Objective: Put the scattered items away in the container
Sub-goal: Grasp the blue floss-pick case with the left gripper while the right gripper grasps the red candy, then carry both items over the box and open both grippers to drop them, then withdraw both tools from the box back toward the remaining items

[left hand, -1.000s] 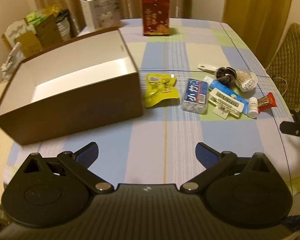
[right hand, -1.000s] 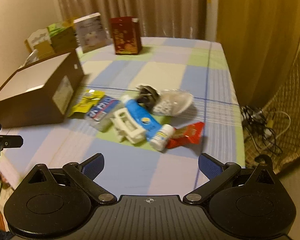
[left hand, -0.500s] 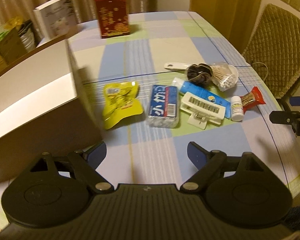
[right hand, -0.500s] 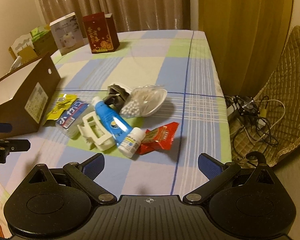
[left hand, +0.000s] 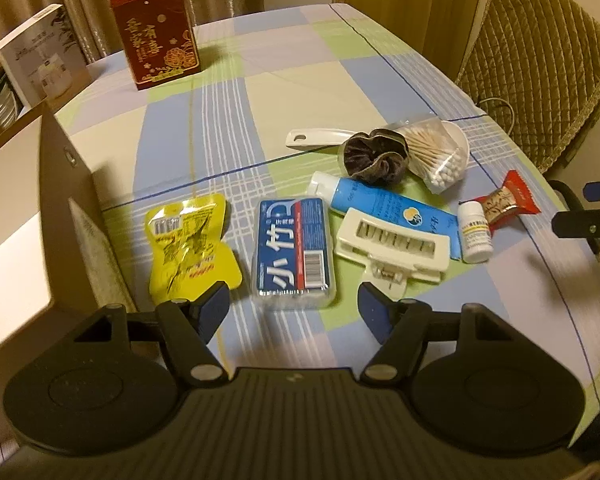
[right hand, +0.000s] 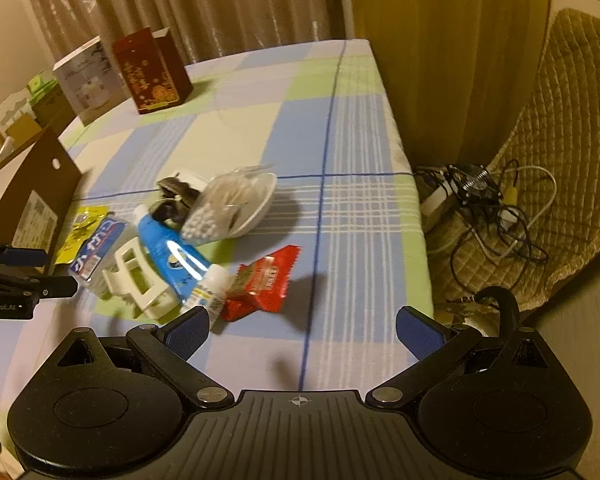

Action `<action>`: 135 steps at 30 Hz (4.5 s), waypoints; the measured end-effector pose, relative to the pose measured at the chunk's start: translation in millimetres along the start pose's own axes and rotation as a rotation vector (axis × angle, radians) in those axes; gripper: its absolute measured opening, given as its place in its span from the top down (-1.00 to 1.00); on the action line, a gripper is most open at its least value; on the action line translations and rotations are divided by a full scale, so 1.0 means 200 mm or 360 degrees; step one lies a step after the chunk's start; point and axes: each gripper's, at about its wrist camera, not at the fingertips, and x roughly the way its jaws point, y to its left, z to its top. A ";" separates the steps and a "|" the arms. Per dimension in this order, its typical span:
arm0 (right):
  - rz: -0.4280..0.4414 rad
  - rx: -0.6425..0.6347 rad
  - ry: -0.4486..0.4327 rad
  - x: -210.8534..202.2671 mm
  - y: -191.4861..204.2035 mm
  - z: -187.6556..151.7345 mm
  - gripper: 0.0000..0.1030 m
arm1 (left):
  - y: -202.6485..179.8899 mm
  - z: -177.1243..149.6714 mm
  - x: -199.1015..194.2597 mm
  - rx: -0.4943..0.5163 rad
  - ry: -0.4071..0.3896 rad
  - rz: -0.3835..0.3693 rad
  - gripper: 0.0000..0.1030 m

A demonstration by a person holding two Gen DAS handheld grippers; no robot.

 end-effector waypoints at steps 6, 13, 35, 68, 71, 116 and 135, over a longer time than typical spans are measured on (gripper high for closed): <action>-0.0011 0.0015 0.0007 0.01 -0.04 0.02 -1.00 | -0.01 0.08 0.11 0.0098 0.0012 -0.0005 -0.30; -0.0035 0.0041 0.0017 0.02 -0.10 0.02 -1.00 | 0.02 0.15 0.28 0.0180 0.0104 -0.0002 -0.27; 0.0339 0.0106 0.0058 0.19 -0.06 0.11 -0.22 | 0.04 -0.10 0.09 -0.0070 0.0183 0.0023 -0.02; 0.0533 0.0170 -0.0173 -0.16 0.22 0.18 0.54 | 0.20 -0.12 -0.48 -0.0200 -0.0201 0.0099 -0.02; 0.0589 0.0125 -0.0185 -0.19 0.41 0.19 0.54 | 0.32 -0.14 -0.59 -0.0187 -0.0273 0.0113 -0.02; 0.0402 -0.0870 0.0526 0.89 2.22 0.39 -0.68 | 1.65 -0.28 -0.21 -0.0463 0.0241 0.0178 -0.12; 0.0333 -0.0909 0.0665 0.87 2.20 0.30 -0.69 | 1.67 -0.34 -0.21 -0.0473 0.0364 0.0231 -0.82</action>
